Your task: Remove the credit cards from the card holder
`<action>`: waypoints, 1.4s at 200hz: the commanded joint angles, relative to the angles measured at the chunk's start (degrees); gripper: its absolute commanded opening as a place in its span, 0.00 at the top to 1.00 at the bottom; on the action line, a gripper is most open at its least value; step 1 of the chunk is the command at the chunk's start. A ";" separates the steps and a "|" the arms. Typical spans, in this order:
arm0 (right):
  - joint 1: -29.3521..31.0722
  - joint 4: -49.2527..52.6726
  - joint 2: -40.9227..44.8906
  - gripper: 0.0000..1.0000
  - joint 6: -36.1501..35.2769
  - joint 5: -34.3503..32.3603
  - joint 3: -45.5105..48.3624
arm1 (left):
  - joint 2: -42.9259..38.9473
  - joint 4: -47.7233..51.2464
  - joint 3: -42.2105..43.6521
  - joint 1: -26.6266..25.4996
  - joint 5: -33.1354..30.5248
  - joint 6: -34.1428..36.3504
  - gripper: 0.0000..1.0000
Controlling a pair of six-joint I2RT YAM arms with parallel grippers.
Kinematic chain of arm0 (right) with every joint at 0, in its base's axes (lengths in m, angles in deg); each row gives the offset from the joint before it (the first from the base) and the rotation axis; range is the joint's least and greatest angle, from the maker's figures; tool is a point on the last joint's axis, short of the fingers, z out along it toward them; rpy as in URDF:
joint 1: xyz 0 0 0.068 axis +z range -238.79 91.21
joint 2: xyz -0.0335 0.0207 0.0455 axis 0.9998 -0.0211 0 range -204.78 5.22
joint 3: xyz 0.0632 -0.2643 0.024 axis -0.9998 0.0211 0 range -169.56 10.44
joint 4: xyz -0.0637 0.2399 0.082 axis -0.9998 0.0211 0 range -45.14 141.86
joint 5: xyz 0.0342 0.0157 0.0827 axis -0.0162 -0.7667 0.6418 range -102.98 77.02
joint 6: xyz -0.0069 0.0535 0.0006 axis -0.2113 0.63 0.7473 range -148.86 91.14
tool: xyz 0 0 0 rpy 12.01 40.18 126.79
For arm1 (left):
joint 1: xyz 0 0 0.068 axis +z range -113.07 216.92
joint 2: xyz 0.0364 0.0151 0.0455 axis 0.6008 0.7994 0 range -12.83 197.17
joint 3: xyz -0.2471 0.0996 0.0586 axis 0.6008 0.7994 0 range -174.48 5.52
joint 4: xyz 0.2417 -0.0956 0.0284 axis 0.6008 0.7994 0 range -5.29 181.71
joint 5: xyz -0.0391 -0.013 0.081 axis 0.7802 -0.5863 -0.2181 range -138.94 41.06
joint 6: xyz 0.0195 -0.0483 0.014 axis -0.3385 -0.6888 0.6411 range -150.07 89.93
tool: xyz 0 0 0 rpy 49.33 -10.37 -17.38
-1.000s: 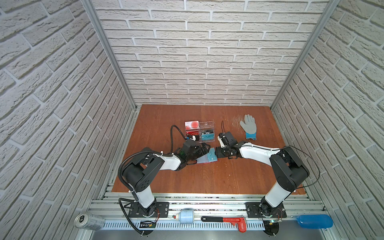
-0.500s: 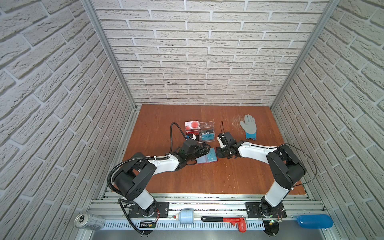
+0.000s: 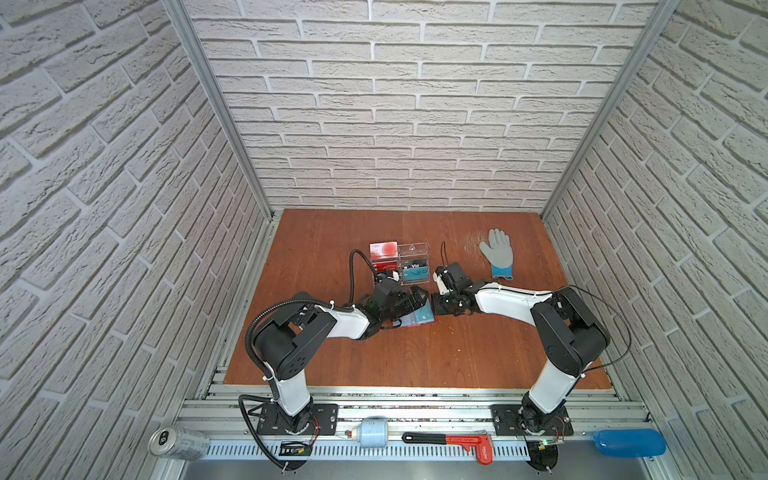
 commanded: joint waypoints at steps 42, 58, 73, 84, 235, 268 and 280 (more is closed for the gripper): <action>-0.12 0.24 -1.71 0.93 0.83 1.02 -0.58 | 3.30 -11.10 2.00 0.85 1.87 -5.18 0.02; -0.12 0.24 -2.01 0.93 0.91 1.42 -0.61 | 3.73 -12.16 2.55 1.01 1.97 -6.21 0.02; -0.08 0.24 -2.09 0.94 1.00 1.67 -0.64 | 4.03 -13.02 3.09 1.26 1.85 -7.16 0.02; -0.12 0.43 -2.10 0.94 1.00 1.74 -0.76 | 4.24 -13.56 3.53 1.47 1.83 -7.94 0.02; -0.12 -1.11 -3.68 0.94 3.66 4.93 -0.63 | 6.04 -17.11 5.70 2.37 1.67 -11.80 0.02; -0.30 -1.17 -4.02 0.94 4.10 5.04 -0.63 | 5.24 -16.69 5.40 2.45 1.48 -11.89 0.02; -0.38 -1.26 -4.19 0.94 4.16 5.38 -0.68 | 5.23 -16.55 5.31 2.44 1.70 -12.13 0.02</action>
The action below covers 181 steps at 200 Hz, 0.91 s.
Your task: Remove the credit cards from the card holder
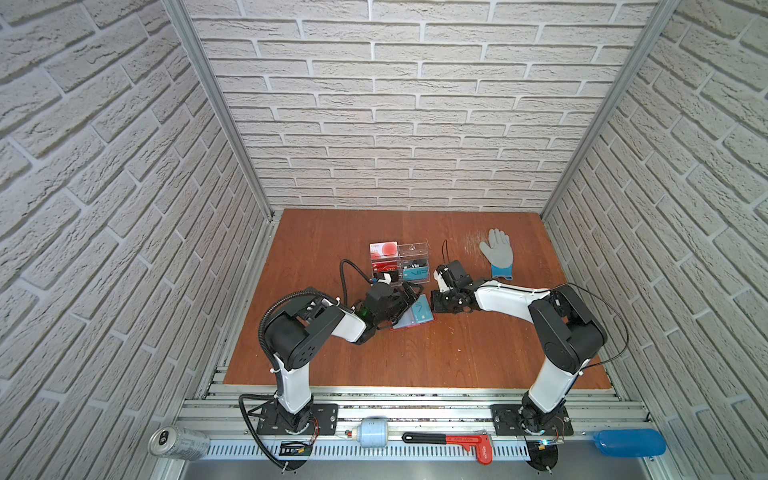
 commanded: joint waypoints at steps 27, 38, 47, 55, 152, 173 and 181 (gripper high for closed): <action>0.40 -0.58 -3.25 0.94 1.19 2.96 0.15 | 1.26 -0.22 -0.46 0.34 0.56 -0.01 0.02; 0.40 -0.58 -3.23 0.94 1.19 3.02 0.07 | 1.73 -0.33 -0.75 0.38 0.98 -0.09 0.02; 0.40 -0.51 -3.24 0.94 1.19 3.00 0.05 | 1.94 -0.60 -0.93 0.22 1.10 -0.10 0.02; 0.34 -0.47 -3.34 0.94 1.16 2.96 0.04 | 2.11 -0.63 -1.02 0.21 1.13 -0.11 0.02; 0.31 -0.30 -4.18 0.94 1.38 3.61 -0.43 | 3.37 -4.68 -1.45 0.38 3.36 0.91 0.02; 0.32 -0.32 -4.31 0.94 1.38 3.66 -0.37 | 3.20 -5.12 -1.35 0.40 4.20 1.27 0.02; 0.23 -0.23 -4.26 0.94 1.40 3.60 -0.37 | 3.09 -5.24 -1.26 0.40 4.54 1.32 0.02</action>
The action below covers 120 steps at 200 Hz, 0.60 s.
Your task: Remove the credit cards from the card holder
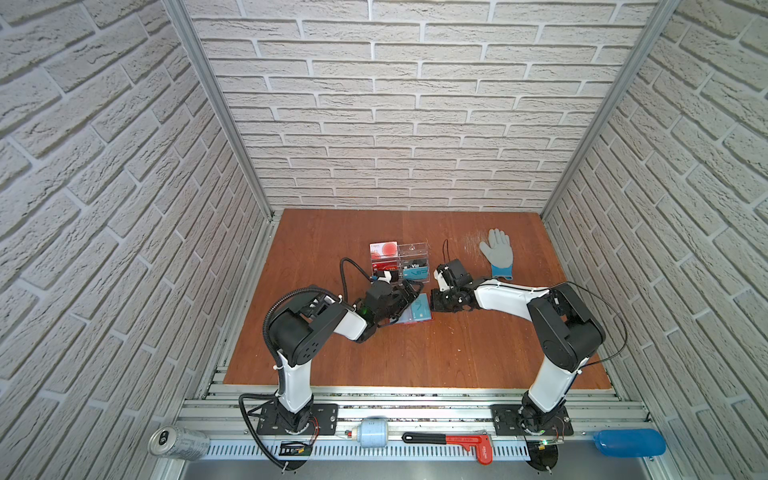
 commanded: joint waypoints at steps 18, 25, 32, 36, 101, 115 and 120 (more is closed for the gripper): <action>0.75 -0.27 -3.63 0.94 0.30 1.91 0.28 | 1.04 -2.69 -0.06 -0.23 4.20 1.32 0.02; 0.75 -0.23 -3.67 0.94 0.29 2.01 0.30 | 1.02 -2.61 -0.12 -0.23 4.69 1.51 0.02; 0.78 -0.24 -3.67 0.94 0.38 2.08 0.22 | 1.03 -2.50 -0.07 -0.16 4.99 1.70 0.02; 0.67 -0.25 -3.71 0.94 0.39 2.11 0.23 | 1.05 -2.48 -0.05 -0.14 5.02 1.80 0.02; 0.58 -0.03 -4.09 0.94 0.39 2.29 0.04 | 1.35 -2.87 1.85 0.54 6.19 1.95 0.02; 0.57 0.00 -4.24 0.94 0.38 2.31 0.00 | 1.15 -2.42 1.90 0.61 6.51 2.07 0.02; 0.62 -0.04 -4.17 0.94 0.39 2.29 -0.02 | 1.27 -2.32 1.90 0.63 6.58 2.17 0.02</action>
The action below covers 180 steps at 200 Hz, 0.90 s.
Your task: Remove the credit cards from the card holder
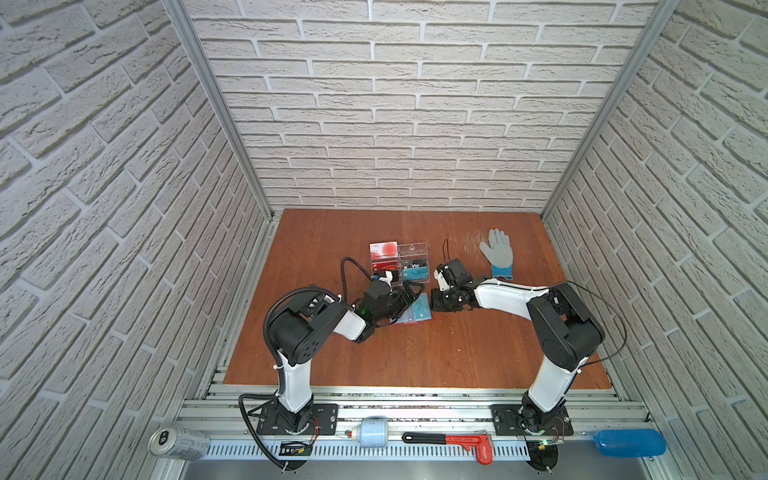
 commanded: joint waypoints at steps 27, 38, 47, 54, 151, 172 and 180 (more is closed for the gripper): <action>0.84 -0.70 -4.04 0.94 0.37 1.81 0.44 | 1.62 -1.89 1.40 -0.07 3.46 0.39 0.02; 0.83 -0.64 -4.09 0.94 0.37 1.79 0.37 | 1.85 -2.77 1.53 -0.09 3.86 0.02 0.02; 0.83 -0.67 -4.20 0.94 0.33 1.88 0.37 | 1.96 -3.58 1.58 -0.13 4.17 -0.23 0.02; 0.83 -0.65 -4.33 0.94 0.37 1.87 0.28 | 2.11 -4.14 1.67 -0.15 4.35 -0.41 0.02; 0.88 -0.50 -4.90 0.94 0.54 2.26 0.02 | 2.93 -12.74 1.97 -0.14 6.72 -2.48 0.02; 0.83 -0.49 -5.02 0.94 0.56 2.40 -0.07 | 3.36 -15.41 2.14 -0.24 7.15 -2.85 0.02; 0.83 -0.49 -5.04 0.94 0.54 2.41 -0.07 | 3.49 -16.10 2.10 -0.42 7.35 -3.03 0.02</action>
